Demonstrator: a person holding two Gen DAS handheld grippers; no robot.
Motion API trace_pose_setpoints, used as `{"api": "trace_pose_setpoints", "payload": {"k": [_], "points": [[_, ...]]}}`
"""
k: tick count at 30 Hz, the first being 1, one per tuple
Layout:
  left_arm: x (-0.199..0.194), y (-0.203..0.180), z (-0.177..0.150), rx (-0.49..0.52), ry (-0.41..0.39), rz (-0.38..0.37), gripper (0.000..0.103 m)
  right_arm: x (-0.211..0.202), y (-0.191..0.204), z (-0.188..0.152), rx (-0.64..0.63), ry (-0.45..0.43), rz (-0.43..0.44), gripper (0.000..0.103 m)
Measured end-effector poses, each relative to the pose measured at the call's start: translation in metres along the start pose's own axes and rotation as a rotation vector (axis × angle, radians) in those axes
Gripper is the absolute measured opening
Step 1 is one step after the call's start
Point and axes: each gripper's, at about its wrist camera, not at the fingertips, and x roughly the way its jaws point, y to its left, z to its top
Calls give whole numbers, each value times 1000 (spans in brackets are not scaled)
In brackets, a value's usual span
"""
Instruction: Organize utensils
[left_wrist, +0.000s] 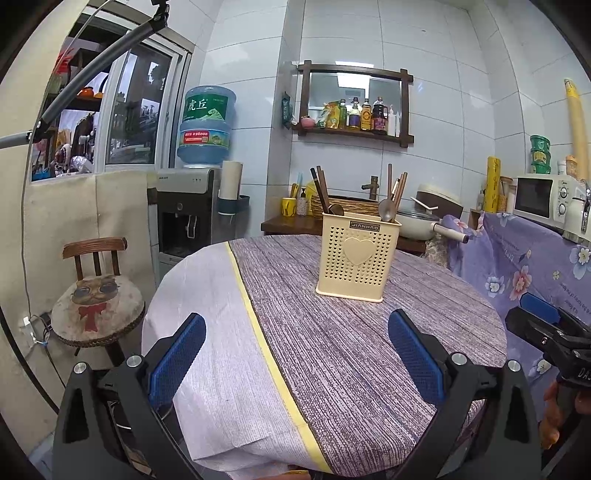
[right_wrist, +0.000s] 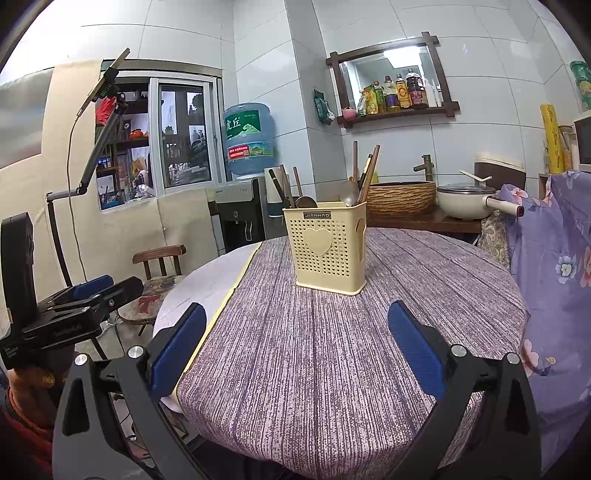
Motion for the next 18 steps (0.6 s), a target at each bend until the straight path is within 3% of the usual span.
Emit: {"api": "trace_pose_setpoints", "payload": {"k": [18], "points": [[1,0,-2,0,3,-3,98,2,1,-2,4,9,1,97]]}}
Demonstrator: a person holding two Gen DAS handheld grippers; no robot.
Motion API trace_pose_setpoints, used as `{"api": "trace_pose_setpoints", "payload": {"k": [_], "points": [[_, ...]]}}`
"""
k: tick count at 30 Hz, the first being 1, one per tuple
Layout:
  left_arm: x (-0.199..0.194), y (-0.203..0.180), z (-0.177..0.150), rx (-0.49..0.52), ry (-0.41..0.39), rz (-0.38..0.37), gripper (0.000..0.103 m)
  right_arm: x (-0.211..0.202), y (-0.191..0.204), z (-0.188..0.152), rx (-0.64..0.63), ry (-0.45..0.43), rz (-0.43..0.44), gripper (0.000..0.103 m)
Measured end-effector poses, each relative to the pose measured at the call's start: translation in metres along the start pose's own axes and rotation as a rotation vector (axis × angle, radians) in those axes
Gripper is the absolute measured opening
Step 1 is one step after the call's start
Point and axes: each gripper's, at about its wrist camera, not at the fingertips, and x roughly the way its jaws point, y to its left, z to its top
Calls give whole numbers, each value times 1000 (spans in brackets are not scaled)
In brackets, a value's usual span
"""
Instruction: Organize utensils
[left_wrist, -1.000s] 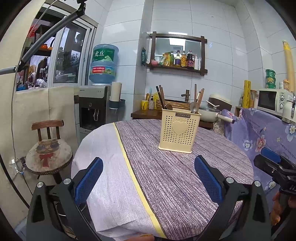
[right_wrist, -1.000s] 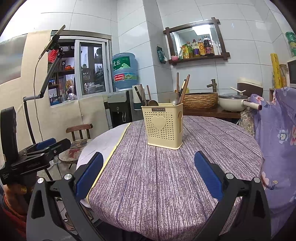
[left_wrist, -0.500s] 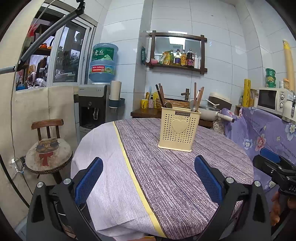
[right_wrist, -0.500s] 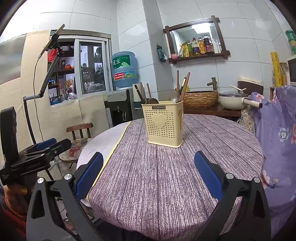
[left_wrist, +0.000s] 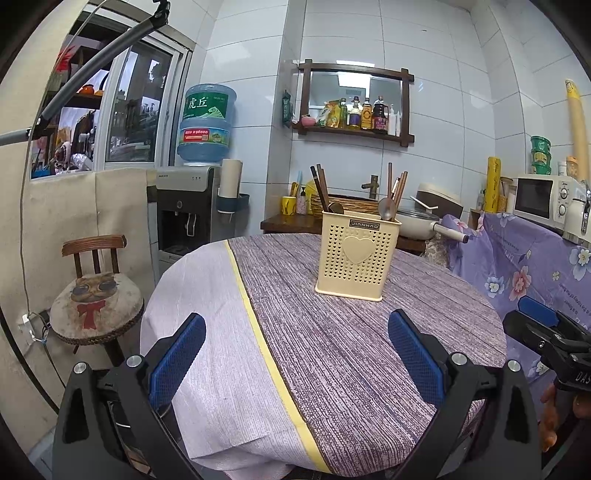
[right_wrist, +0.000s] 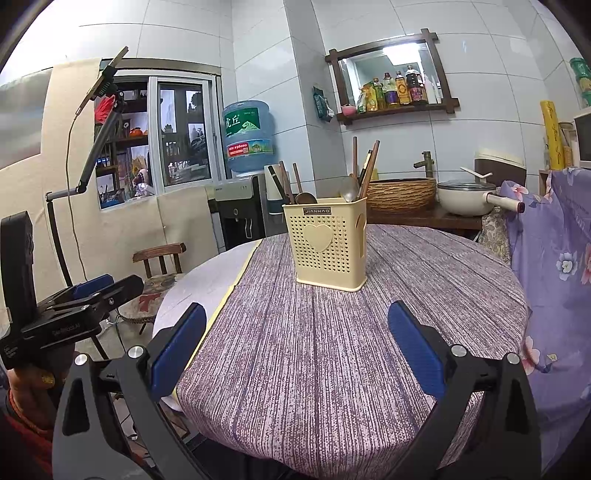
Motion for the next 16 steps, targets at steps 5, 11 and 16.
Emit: {"api": "trace_pose_setpoints", "payload": {"k": [5,11,16], "points": [[1,1,0,-12,6,-10,98,1,-1,-1,2,3,-4,97],[2,-2,1,-8,15,-3,98,1,-4,-1,13,2,-6,97],[1,-4,3,3,16,8,98,2,-6,0,19,4,-13,97]]}}
